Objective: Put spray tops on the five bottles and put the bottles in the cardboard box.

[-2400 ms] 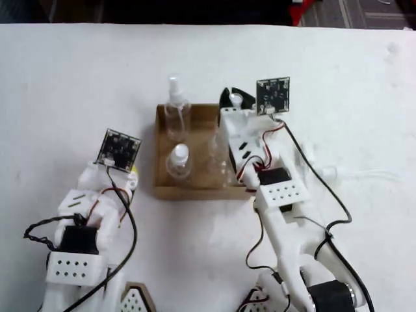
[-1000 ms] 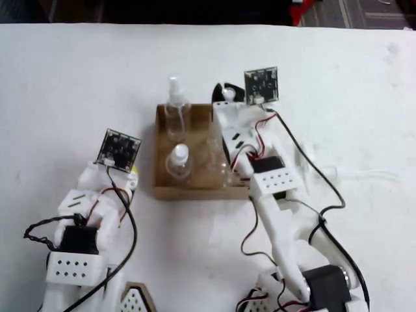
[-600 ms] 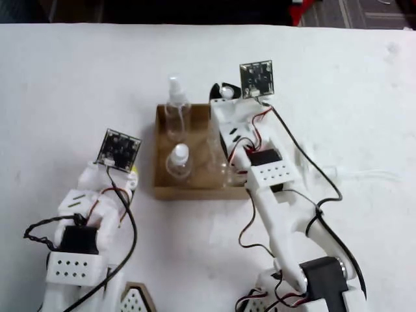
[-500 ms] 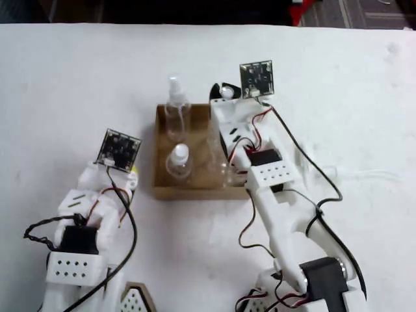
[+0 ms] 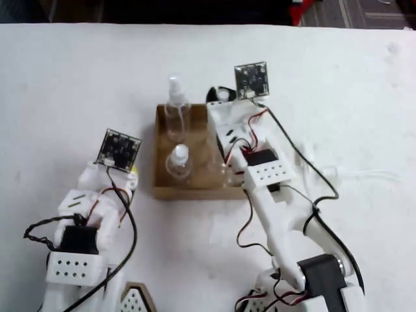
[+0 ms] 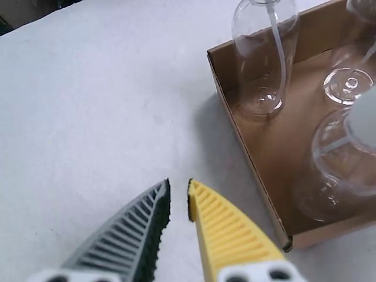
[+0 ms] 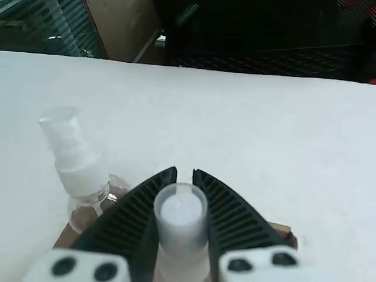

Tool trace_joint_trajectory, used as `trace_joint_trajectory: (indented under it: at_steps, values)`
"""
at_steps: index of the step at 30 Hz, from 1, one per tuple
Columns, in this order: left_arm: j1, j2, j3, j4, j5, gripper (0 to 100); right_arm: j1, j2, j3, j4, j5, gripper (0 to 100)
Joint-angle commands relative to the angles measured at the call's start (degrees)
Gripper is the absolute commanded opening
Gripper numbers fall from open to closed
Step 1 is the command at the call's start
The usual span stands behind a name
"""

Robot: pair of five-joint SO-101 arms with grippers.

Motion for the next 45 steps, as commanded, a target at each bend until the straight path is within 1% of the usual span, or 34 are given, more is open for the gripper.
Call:
trace_joint_trajectory:
  at_steps: [1, 4, 9, 18, 20, 23, 25, 27, 34, 37, 41, 45]
  values:
    - [-0.6, -0.9, -0.3, -1.3, -0.7, 8, -1.4, 0.3, -2.8, 0.0, 0.7, 1.5]
    - [-0.6, -0.9, -0.3, -1.3, -0.7, 8, -1.0, 0.4, -2.8, 0.0, 0.7, 1.5]
    - [-0.6, -0.9, -0.3, -1.3, -0.7, 8, -1.1, 0.4, -2.4, 0.0, 6.0, 1.5]
    - [-0.6, -0.9, -0.3, -1.3, -0.7, 8, -1.3, 0.4, -2.4, 0.0, 5.6, 1.6]
    - [-0.6, -0.9, -0.3, -1.3, -0.7, 8, -1.4, 0.4, -2.5, 0.3, 5.6, 5.7]
    - [-0.6, -0.9, -0.3, -1.3, -0.7, 8, -1.4, 0.2, -2.5, 0.3, 5.1, 20.0]
    - [-0.6, -0.9, -0.3, -1.3, -0.7, 8, -1.4, 0.1, -2.7, 0.4, 5.1, 26.3]
    - [-0.6, -0.9, -0.3, -1.3, -0.7, 8, -1.4, 0.0, -2.8, 0.4, 5.1, 26.7]
    - [-0.6, -0.9, -0.3, -1.3, -0.7, 8, -1.4, -0.2, -5.3, 0.7, 5.4, 23.2]
    - [-0.6, -0.9, -0.2, -1.3, -0.7, 8, -1.4, -2.5, -8.4, 5.5, 5.1, 23.4]
    - [-0.6, -0.9, -0.2, -1.3, -0.7, 8, -1.4, -9.1, -13.3, 17.1, 5.0, 23.4]
    - [-0.6, -0.9, -0.2, -1.3, -0.7, 8, 0.5, -15.5, -15.8, 27.0, 5.4, 23.4]
